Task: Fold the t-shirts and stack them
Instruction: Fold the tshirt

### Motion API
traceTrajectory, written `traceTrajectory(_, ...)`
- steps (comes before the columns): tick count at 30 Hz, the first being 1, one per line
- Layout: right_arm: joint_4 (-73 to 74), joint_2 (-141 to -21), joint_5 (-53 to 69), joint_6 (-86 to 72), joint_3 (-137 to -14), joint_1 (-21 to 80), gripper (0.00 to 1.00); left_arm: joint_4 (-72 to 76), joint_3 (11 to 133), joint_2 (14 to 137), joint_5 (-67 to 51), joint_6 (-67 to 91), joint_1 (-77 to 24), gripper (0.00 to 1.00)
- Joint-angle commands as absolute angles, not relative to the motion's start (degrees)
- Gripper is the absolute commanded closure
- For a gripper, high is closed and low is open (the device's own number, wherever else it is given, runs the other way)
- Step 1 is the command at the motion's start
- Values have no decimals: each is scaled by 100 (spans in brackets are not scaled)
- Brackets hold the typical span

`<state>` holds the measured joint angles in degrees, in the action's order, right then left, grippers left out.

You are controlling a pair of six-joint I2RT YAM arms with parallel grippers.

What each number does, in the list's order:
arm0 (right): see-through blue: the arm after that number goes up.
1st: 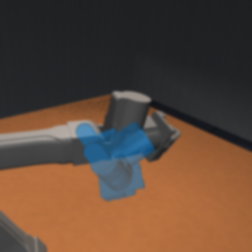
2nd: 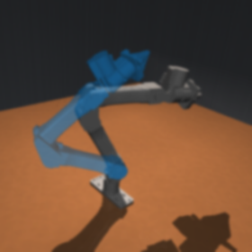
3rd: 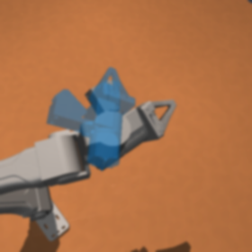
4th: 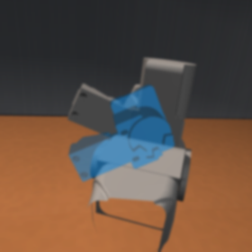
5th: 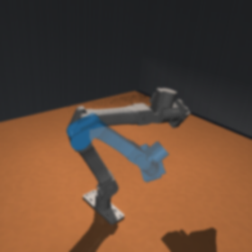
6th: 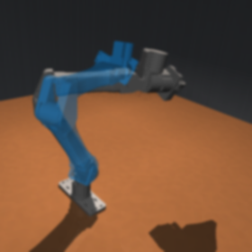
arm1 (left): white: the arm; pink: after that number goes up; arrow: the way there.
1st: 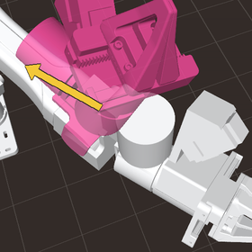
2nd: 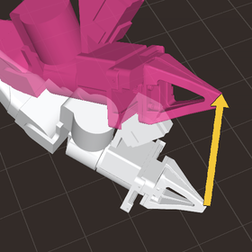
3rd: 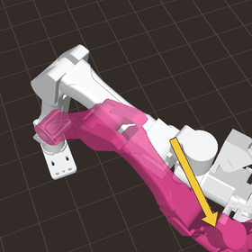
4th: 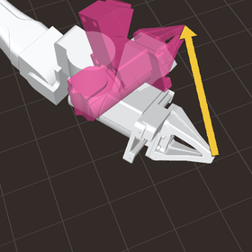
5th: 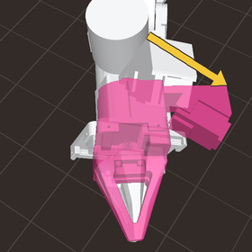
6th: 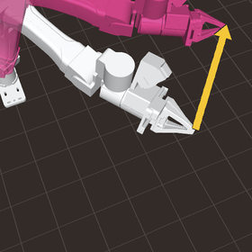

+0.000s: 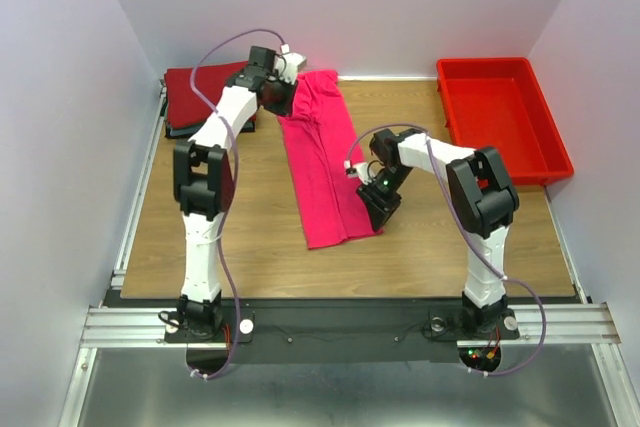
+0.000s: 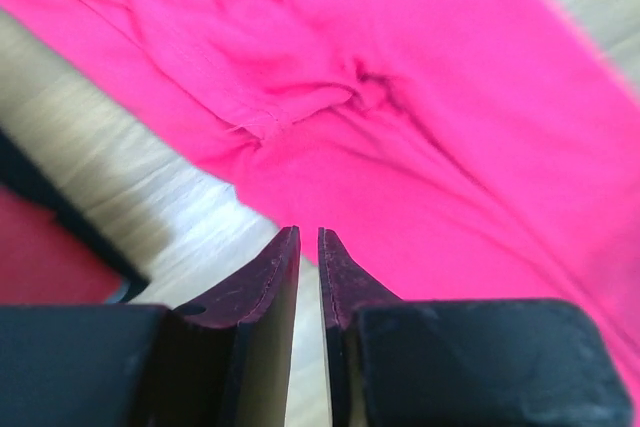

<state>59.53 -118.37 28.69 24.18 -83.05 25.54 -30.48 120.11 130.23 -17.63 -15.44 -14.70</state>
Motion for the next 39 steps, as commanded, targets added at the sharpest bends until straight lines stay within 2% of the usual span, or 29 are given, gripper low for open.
traceTrajectory(1,5581,-11751,2839,2478,-7709,2952,64,-2646,11401,11893,-2136,-1573,-1266,75)
traceTrajectory(7,5590,-11558,3093,2461,-7392,3664,66,-2066,9338,10331,-2443,-2099,-1125,74)
traceTrajectory(10,5555,-11549,3199,2409,-7287,3849,67,-2100,8773,9828,-2549,-2355,-1090,74)
traceTrajectory(12,5476,-11531,3243,2356,-7181,3981,67,-2109,8228,9362,-2636,-2460,-1020,69)
traceTrajectory(19,5546,-10706,3296,2443,-7900,3903,67,-2320,6796,8579,-3111,-2988,-1274,65)
traceTrajectory(25,5081,-10828,3068,2146,-8104,3700,67,-1795,6065,8332,-3340,-2681,-1564,71)
traceTrajectory(29,4502,-11188,2436,1952,-8086,3683,67,-1582,5784,8201,-3139,-2558,-1573,71)
traceTrajectory(35,4412,-11453,2373,1960,-7841,3718,68,-1415,5608,7700,-2769,-2478,-1503,61)
traceTrajectory(39,4412,-11312,2583,1793,-7376,3858,68,-1582,5502,7436,-2795,-2610,-1415,60)
